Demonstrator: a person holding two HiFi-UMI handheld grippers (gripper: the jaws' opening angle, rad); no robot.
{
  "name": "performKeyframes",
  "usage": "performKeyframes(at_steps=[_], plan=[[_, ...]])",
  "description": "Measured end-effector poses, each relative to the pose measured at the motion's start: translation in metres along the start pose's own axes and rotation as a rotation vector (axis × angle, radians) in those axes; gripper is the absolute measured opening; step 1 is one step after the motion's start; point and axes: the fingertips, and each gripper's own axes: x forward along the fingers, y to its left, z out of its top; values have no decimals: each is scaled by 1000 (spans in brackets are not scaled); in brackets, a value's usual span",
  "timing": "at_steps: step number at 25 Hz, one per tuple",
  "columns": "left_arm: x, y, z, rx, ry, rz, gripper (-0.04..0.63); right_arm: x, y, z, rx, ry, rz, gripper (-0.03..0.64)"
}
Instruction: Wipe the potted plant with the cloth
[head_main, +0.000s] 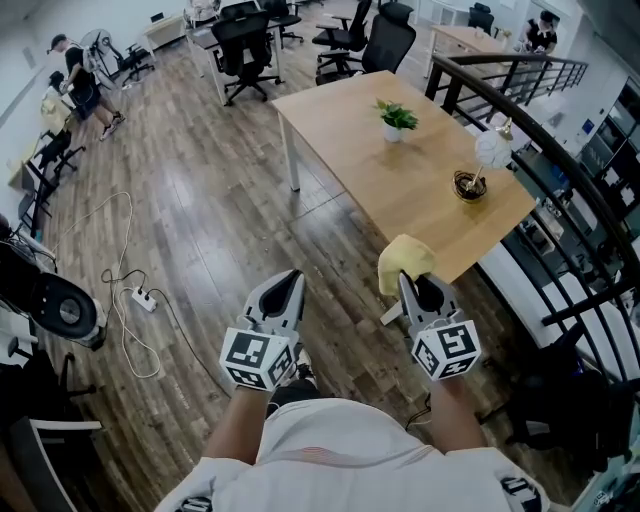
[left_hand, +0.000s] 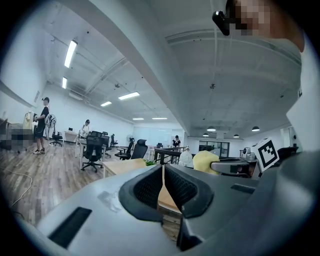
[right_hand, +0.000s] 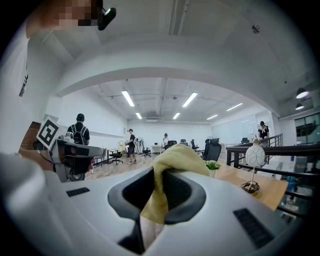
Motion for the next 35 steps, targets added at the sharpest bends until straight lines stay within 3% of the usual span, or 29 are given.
performKeyframes(at_steps=[13,19,27,35], plan=[[54,150,39,18,-33,-27,26,153,24,44,-26,-38,-23,98],[73,185,37,-14,-15,-35,26,196,24,44,-28,-6,-16,98],[125,225,41,-11,-9,-15,26,264,-11,45,-8,5,1,98],[231,251,61,14,1,-27,26,338,-89,55,19,-4,-6,98]])
